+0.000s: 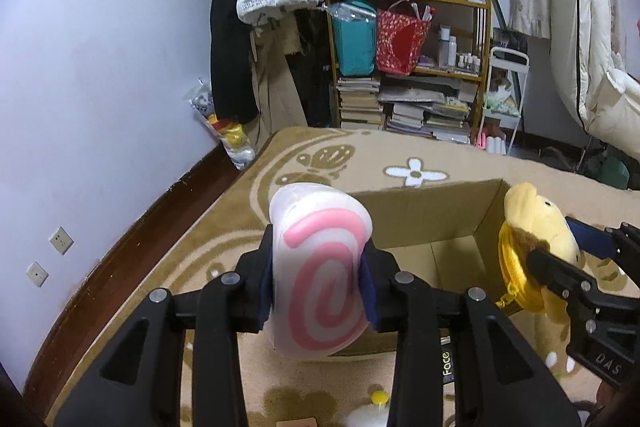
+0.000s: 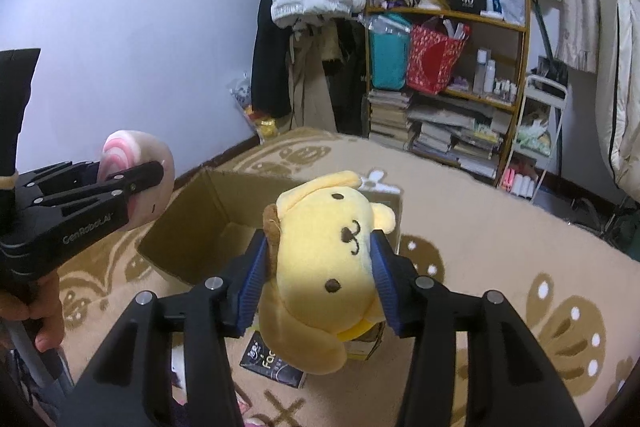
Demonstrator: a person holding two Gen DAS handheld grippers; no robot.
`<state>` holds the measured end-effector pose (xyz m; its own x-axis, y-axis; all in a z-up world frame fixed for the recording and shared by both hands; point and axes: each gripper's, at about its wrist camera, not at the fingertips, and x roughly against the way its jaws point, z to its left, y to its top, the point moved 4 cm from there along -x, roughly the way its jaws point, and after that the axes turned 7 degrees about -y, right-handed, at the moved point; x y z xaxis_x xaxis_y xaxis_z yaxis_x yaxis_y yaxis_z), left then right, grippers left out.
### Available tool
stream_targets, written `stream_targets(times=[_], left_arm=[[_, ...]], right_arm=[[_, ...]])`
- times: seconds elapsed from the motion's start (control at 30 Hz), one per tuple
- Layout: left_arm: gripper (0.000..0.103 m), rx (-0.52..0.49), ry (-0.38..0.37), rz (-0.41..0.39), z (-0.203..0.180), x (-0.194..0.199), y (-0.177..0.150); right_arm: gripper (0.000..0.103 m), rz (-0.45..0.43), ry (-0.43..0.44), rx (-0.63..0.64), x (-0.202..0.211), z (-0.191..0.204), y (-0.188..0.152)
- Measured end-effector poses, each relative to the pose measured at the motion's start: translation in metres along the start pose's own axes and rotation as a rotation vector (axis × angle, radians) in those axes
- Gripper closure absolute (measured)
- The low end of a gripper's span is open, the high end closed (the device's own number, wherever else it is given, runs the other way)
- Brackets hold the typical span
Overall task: Organize soft objects
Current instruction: 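Carry the cushion and yellow dog into the box and open both tools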
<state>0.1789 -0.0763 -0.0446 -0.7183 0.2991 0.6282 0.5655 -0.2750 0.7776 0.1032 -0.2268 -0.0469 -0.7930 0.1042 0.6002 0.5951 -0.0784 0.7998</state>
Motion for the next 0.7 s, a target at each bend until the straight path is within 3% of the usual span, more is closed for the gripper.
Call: stream_targets(times=[0.13, 0.2, 0.27, 0.33, 0.43, 0.63, 0.7], left_arm=[[0.06, -0.008, 0.008, 0.046, -0.002, -0.016, -0.009], [0.047, -0.015, 0.033, 0.072, -0.001, -0.021, -0.012], [0.024, -0.021, 0.052, 0.056, -0.001, -0.018, -0.011], [0.017, -0.025, 0.068, 0.032, 0.0, -0.014, -0.01], [0.0, -0.029, 0.114, 0.016, 0.003, -0.008, -0.007], [0.0, -0.017, 0.137, 0.035, 0.012, -0.006, -0.006], [0.0, 0.002, 0.133, 0.043, 0.016, -0.005, -0.007]], right_arm=[[0.047, 0.049, 0.009, 0.012, -0.012, 0.003, -0.01], [0.047, 0.063, 0.009, 0.019, -0.015, 0.005, -0.014], [0.045, 0.065, 0.002, 0.012, -0.017, 0.005, -0.015], [0.043, 0.068, 0.004, -0.003, -0.018, 0.003, -0.015], [0.03, 0.064, 0.0, -0.008, -0.017, 0.001, -0.014], [0.012, 0.051, 0.004, -0.042, -0.01, -0.003, -0.009], [0.01, 0.042, 0.001, -0.051, -0.007, -0.005, -0.008]])
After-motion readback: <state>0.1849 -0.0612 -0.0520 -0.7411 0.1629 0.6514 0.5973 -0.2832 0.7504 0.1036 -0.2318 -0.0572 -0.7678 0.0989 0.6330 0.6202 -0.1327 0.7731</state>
